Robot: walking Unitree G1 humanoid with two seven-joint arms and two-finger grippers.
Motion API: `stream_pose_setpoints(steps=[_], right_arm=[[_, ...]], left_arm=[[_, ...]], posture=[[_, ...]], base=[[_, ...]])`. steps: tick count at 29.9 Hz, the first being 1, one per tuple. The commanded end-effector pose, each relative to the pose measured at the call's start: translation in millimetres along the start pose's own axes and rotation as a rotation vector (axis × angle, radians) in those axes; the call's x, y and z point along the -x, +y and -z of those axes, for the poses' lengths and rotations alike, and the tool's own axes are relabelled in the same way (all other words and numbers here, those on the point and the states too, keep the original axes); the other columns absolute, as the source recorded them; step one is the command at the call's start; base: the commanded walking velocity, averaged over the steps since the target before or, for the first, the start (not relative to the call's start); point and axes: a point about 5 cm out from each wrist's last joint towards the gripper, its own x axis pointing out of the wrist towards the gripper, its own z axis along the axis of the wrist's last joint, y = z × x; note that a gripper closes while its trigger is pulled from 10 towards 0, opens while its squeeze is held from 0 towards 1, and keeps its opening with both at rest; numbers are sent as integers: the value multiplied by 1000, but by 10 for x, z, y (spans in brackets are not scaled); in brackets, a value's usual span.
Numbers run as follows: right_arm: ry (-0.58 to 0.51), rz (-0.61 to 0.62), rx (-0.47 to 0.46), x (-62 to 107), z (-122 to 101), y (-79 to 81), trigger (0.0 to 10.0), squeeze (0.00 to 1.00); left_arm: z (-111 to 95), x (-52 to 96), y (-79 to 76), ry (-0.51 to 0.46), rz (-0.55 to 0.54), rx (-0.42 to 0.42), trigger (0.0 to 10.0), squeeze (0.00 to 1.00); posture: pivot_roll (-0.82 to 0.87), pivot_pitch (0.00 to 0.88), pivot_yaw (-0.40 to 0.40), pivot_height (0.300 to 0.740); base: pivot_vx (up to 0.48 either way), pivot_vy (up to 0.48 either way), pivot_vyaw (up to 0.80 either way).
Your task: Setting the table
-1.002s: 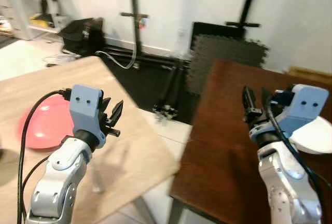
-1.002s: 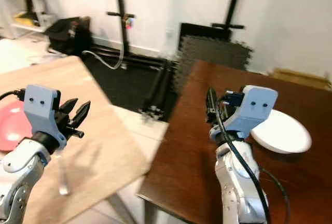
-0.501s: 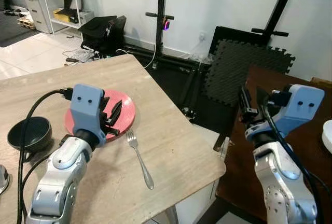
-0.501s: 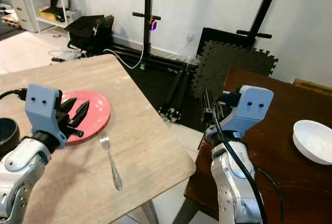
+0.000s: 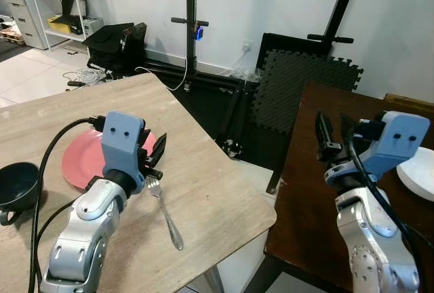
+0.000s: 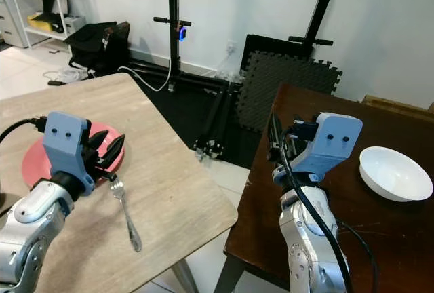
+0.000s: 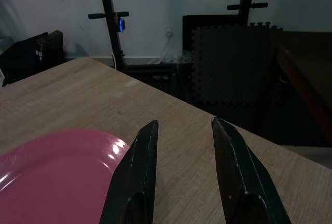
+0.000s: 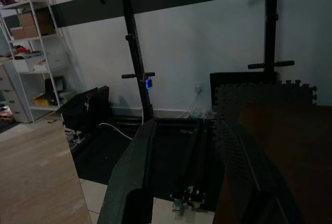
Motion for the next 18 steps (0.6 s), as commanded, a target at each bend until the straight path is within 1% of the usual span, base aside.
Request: stream_pose_setpoints(steps=[1, 18], right_arm=[[-4, 13, 6, 38, -4, -20, 10000, 0], [1, 15, 13, 50, -8, -28, 10000, 0]], left_arm=[[34, -4, 0, 9, 11, -10, 10000, 0], [49, 3, 1, 13, 13, -13, 10000, 0]], posture=[[4, 96, 41, 740], [-1, 100, 41, 740]], base=[[0, 0, 0], [0, 0, 0]])
